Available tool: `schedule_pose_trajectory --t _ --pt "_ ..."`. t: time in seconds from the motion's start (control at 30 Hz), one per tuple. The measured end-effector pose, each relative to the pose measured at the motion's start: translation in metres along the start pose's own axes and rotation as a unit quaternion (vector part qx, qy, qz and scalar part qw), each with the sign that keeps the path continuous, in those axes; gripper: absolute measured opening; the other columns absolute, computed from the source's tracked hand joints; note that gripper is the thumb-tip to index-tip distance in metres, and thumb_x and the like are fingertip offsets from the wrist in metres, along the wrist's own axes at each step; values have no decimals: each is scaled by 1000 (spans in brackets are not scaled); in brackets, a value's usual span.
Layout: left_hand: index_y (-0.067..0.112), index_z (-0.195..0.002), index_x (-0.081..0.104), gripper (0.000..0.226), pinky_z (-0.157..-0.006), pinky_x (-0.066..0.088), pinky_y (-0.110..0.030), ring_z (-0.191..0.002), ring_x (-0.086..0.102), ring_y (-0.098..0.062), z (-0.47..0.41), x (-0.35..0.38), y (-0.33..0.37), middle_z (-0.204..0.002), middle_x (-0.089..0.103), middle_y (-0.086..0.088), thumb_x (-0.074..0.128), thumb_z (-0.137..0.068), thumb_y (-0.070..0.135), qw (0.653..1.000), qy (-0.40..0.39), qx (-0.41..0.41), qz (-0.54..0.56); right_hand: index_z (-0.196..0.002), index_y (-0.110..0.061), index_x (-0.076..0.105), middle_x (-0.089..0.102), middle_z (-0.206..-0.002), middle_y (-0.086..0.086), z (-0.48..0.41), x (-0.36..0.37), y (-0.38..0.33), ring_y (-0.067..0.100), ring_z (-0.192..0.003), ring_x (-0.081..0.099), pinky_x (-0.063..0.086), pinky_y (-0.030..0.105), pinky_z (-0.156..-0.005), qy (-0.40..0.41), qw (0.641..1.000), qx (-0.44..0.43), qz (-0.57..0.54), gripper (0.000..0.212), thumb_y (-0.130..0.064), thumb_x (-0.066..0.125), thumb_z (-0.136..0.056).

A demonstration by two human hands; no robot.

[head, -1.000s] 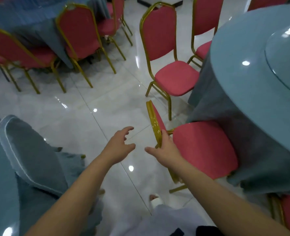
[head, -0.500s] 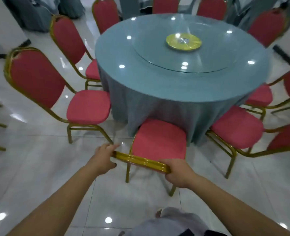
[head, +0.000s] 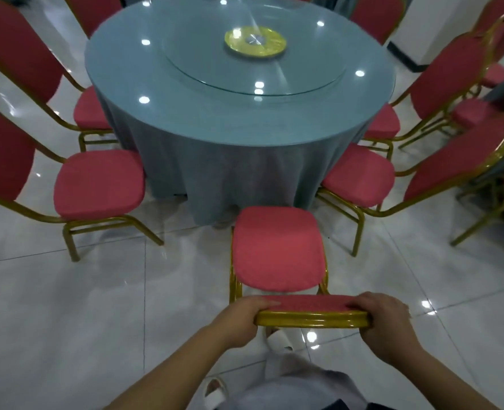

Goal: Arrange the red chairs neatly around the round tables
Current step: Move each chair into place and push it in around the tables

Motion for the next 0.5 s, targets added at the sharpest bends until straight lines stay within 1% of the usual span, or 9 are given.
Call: schedule_pose_trajectory --t 0.03,0.07,0.1,0.13,0.17,0.23,0.3,0.4,0.5 --pt "45 -140 51 84 -107 42 -27 -127 51 -12 -6 -1 2 -142 54 10 40 -82 -15 1000 0 -2 -1 -100 -31 77 72 -97 -9 -3 0 7 22 -98 65 45 48 -94 21 1000 19 9 50 4 79 -65" --pt "46 -140 50 84 -106 43 -27 -125 51 -12 -11 -2 3 -141 55 9 40 -82 -15 1000 -1 -8 -2 -103 -31 76 70 -109 -6 -8 1 13 26 -113 61 38 53 -102 20 999 31 27 49 1 79 -67" --pt "46 -140 50 84 -105 43 -26 -124 52 -13 -18 -2 4 -141 55 9 41 -83 -14 1000 0 -18 1 -109 -34 73 65 -123 -5 -16 2 20 27 -127 51 30 55 -109 -3 998 38 46 48 -4 77 -72" --pt "45 -140 51 83 -103 43 -24 -124 52 -13 -25 -3 4 -139 56 8 42 -83 -14 1000 3 -31 6 -115 -39 69 58 -135 -6 -27 3 26 26 -138 40 22 54 -114 -30 997 39 61 49 -8 73 -77" --pt "43 -140 52 81 -100 43 -22 -122 54 -14 -33 -5 5 -137 57 7 43 -82 -14 999 9 -42 11 -120 -43 66 52 -142 -6 -38 2 32 25 -144 31 18 53 -116 -47 996 38 71 51 -11 70 -80" --pt "41 -139 52 80 -94 46 -22 -118 56 -18 -53 -10 9 -132 60 3 47 -80 -13 998 22 -62 16 -122 -45 63 45 -149 -5 -64 -7 42 26 -148 21 13 54 -118 -49 996 30 73 52 -12 68 -82" --pt "42 -138 53 83 -91 51 -27 -113 58 -21 -75 -16 18 -127 62 2 46 -78 -14 996 39 -78 21 -122 -45 63 42 -151 -3 -92 -21 54 28 -149 17 12 54 -119 -26 997 30 60 53 -12 70 -81" --pt "45 -134 56 83 -87 52 -27 -109 59 -22 -110 -25 33 -123 63 3 42 -78 -13 992 80 -92 30 -120 -47 62 42 -151 -2 -136 -40 72 28 -148 16 11 53 -117 -14 998 15 54 53 -13 72 -81" --pt "38 -134 59 75 -89 47 -24 -114 58 -23 -138 -29 41 -129 62 0 45 -80 -12 987 105 -116 30 -118 -49 62 45 -146 -6 -171 -53 86 24 -145 20 15 53 -114 -25 998 -9 48 53 -13 73 -79"
Point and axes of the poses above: each hand's wrist, its own z-axis away from the middle knuckle, its own x-axis out of the palm, y = z × x, the point moved 9 cm from there along -z, towards the middle knuckle
